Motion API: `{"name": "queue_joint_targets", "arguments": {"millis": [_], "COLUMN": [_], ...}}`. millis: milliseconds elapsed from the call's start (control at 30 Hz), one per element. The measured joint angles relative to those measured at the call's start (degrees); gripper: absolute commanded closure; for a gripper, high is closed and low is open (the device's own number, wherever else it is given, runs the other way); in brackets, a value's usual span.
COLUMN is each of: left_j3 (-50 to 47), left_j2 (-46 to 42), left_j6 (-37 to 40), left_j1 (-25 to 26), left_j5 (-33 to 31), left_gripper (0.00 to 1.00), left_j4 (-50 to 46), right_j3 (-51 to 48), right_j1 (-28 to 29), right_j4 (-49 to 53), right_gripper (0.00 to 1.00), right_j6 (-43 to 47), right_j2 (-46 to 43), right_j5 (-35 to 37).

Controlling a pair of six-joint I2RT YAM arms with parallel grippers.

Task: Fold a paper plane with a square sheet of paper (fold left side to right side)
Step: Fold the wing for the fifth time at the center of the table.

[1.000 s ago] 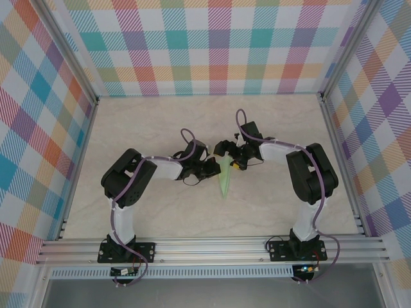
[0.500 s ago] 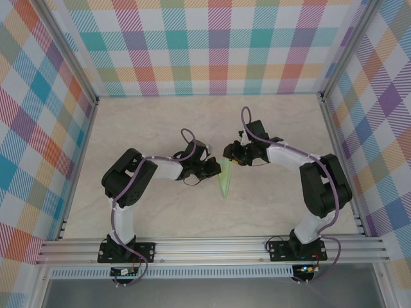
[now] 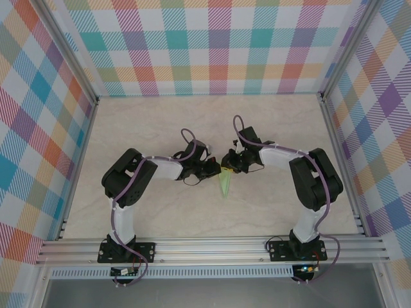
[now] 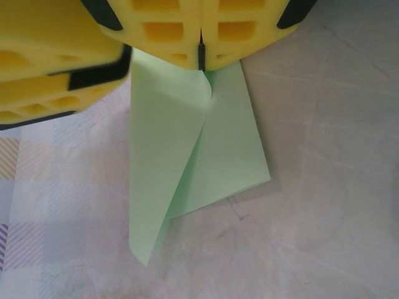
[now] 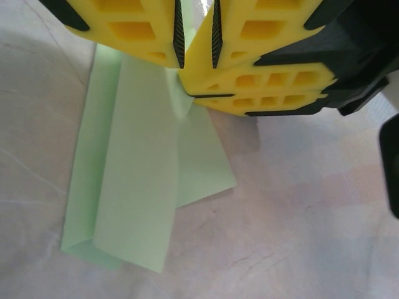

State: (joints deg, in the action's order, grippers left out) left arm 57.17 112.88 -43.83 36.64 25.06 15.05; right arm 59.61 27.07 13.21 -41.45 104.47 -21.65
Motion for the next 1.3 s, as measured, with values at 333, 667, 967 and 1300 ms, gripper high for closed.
{"name": "queue_joint_targets", "arguments": {"millis": [333, 667, 967, 1300], "left_j3": [0.1, 0.5, 0.8, -3.4], "left_j2": [0.0, 0.4, 0.7, -5.4], "left_j6": [0.0, 0.2, 0.2, 1.4], "left_j1": [0.0, 0.0, 0.0, -0.4], "left_j5": [0.0, 0.5, 0.8, -1.7], "left_gripper": [1.0, 1.0, 0.96, 0.73], "left_j4": [-0.1, -0.1, -0.1, -3.0], "right_j3": [0.0, 0.0, -0.7, -2.4], "right_j1": [0.0, 0.0, 0.0, 0.0], "right_j4": [1.2, 1.5, 1.0, -1.3], "right_gripper": [0.79, 0.79, 0.81, 0.82], "right_j6": [0.4, 1.3, 1.7, 1.7], "right_j2": [0.1, 1.2, 1.8, 1.2], "right_j5": [1.3, 2.6, 3.1, 3.2]}}
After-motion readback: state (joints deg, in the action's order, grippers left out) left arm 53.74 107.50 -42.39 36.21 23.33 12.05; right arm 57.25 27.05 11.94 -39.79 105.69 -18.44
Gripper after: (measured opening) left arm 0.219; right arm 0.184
